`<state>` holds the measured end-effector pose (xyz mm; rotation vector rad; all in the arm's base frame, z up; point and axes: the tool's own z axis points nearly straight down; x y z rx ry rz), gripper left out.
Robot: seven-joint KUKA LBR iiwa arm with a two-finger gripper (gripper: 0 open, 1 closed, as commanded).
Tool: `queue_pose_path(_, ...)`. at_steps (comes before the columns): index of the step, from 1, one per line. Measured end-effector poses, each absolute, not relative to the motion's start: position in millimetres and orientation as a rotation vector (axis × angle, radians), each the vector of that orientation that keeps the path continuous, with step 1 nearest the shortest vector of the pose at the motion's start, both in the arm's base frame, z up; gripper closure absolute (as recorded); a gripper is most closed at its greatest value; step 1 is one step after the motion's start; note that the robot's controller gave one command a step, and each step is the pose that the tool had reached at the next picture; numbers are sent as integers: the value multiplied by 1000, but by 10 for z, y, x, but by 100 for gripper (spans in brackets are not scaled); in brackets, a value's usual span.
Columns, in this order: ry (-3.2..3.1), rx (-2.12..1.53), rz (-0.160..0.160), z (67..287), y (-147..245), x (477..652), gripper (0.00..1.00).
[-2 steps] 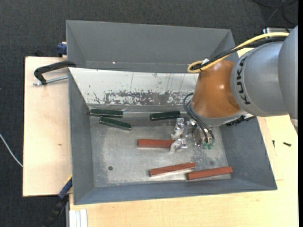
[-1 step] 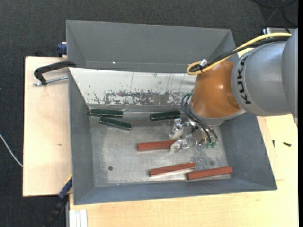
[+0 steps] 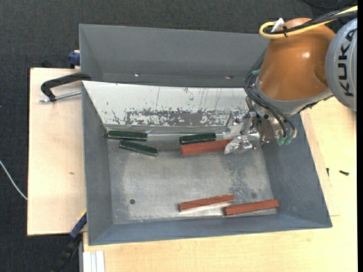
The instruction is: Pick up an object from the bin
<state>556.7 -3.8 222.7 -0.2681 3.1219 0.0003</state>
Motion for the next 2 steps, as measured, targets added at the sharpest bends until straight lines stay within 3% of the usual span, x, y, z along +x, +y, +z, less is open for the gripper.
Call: queue_pose_path(2, 3125, -268, 1, 2220, -33, 5551, 100)
